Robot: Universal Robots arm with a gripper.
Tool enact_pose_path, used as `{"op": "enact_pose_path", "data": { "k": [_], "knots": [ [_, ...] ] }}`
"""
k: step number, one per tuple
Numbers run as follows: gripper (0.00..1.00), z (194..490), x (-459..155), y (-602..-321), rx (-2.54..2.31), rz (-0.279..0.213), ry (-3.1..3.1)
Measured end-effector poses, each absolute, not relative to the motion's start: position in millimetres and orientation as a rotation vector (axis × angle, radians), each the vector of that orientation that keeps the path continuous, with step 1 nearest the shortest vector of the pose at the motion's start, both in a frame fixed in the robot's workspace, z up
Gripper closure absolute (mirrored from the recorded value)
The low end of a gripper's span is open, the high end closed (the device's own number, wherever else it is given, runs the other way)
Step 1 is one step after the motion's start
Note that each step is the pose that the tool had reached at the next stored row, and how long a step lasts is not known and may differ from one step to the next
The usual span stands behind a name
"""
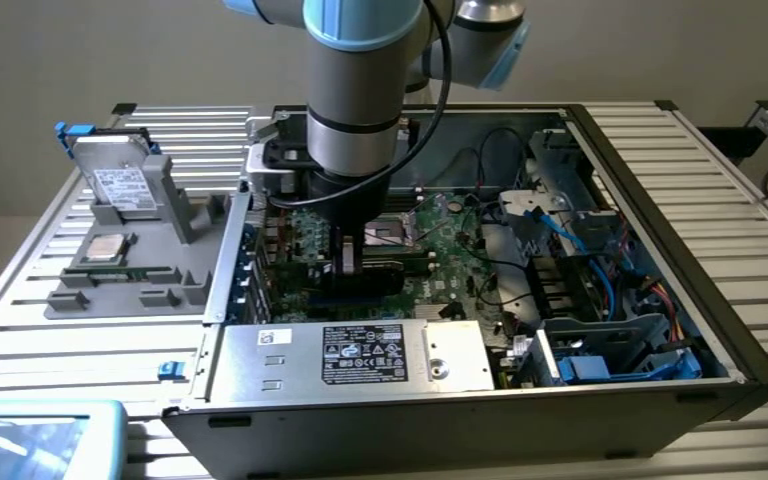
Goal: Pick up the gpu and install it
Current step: 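Insert the gpu into the slot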
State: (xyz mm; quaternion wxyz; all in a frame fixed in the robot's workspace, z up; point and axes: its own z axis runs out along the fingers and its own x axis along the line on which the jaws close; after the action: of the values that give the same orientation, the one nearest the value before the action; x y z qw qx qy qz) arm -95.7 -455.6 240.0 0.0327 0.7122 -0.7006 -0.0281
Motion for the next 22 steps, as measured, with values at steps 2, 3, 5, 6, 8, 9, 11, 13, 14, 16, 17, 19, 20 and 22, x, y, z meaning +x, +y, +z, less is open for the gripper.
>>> {"op": "enact_pose_path", "data": {
  "k": [2, 3, 5, 6, 8, 9, 11, 13, 14, 16, 17, 19, 20, 22],
  "knots": [
    [0.72, 240.1, -95.7, -455.5, 2.192, -0.086, -2.157],
    [0.72, 240.1, -95.7, -455.5, 2.192, -0.087, -2.157],
    [0.72, 240.0, -95.6, -455.5, 2.192, -0.087, -2.157],
    [0.72, 240.0, -95.6, -455.4, 2.192, -0.086, -2.157],
    [0.72, 239.9, -95.5, -455.4, 2.192, -0.086, -2.157],
    [0.72, 239.9, -95.5, -455.4, 2.192, -0.086, -2.156],
    [0.72, 239.7, -95.7, -455.4, 2.192, -0.086, -2.156],
    [0.72, 239.5, -95.8, -455.4, 2.192, -0.086, -2.156],
    [0.72, 239.5, -95.8, -455.4, 2.192, -0.086, -2.156],
    [0.72, 239.3, -95.0, -455.4, 2.192, -0.087, -2.157],
    [0.72, 239.3, -94.9, -455.3, 2.192, -0.087, -2.157],
    [0.72, 239.2, -94.7, -455.3, 2.192, -0.087, -2.157],
    [0.72, 239.2, -94.7, -455.3, 2.192, -0.086, -2.157],
    [0.72, 239.1, -95.2, -455.3, 2.193, -0.085, -2.157]
  ]
}}
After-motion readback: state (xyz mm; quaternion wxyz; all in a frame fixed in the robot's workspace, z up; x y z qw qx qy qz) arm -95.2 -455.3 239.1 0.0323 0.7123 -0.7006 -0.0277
